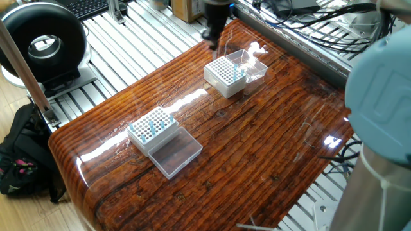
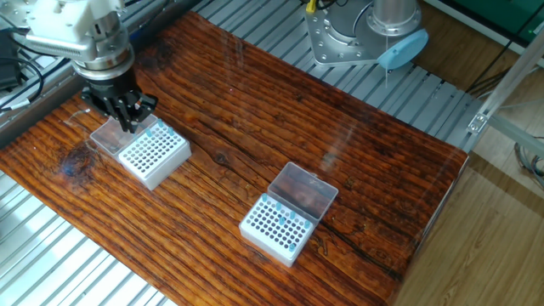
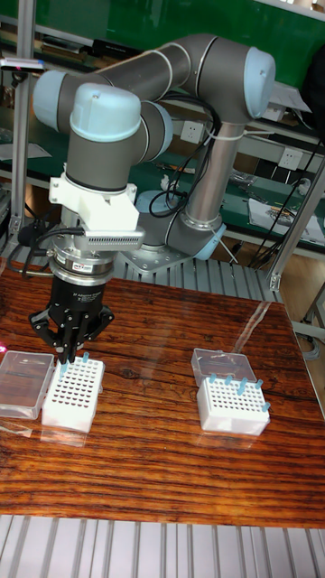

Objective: Transfer all medium pipette tips from one holder to another

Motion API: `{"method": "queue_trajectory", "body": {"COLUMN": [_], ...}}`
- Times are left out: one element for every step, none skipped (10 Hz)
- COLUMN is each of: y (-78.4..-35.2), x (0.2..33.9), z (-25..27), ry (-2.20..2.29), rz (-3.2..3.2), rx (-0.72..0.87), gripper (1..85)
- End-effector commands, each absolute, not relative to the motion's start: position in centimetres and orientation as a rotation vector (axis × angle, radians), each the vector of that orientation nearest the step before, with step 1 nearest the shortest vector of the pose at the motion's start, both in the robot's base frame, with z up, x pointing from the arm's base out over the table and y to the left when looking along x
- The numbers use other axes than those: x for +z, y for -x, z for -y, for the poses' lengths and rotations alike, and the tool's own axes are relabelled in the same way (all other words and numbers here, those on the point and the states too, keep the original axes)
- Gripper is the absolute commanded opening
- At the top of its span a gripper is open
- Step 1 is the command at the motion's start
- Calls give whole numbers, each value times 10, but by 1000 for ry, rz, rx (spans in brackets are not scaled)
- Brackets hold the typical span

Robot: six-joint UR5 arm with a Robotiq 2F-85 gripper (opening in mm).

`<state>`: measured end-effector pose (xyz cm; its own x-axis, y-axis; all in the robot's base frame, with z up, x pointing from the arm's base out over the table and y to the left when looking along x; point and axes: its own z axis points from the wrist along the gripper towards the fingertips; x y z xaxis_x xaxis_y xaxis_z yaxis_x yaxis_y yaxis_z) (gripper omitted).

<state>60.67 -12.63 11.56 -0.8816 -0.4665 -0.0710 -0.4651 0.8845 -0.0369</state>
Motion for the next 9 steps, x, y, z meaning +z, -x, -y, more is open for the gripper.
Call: {"method": "queue_trajectory", "body": {"y": [-605, -605, -605, -605, -605, -604, -605, -606, -607], "x": [112, 112, 112, 111, 112, 113, 112, 111, 111], "z": [125, 126, 126, 127, 127, 128, 128, 126, 126], "ry": [727, 725, 725, 723, 723, 723, 721, 719, 719], "rz": [-2974, -2974, -2973, -2973, -2973, -2973, -2973, -2970, -2968], "rx": [-23, -25, -26, -31, -31, -35, -33, -27, -28], "gripper": [50, 50, 50, 50, 50, 50, 50, 50, 50]}}
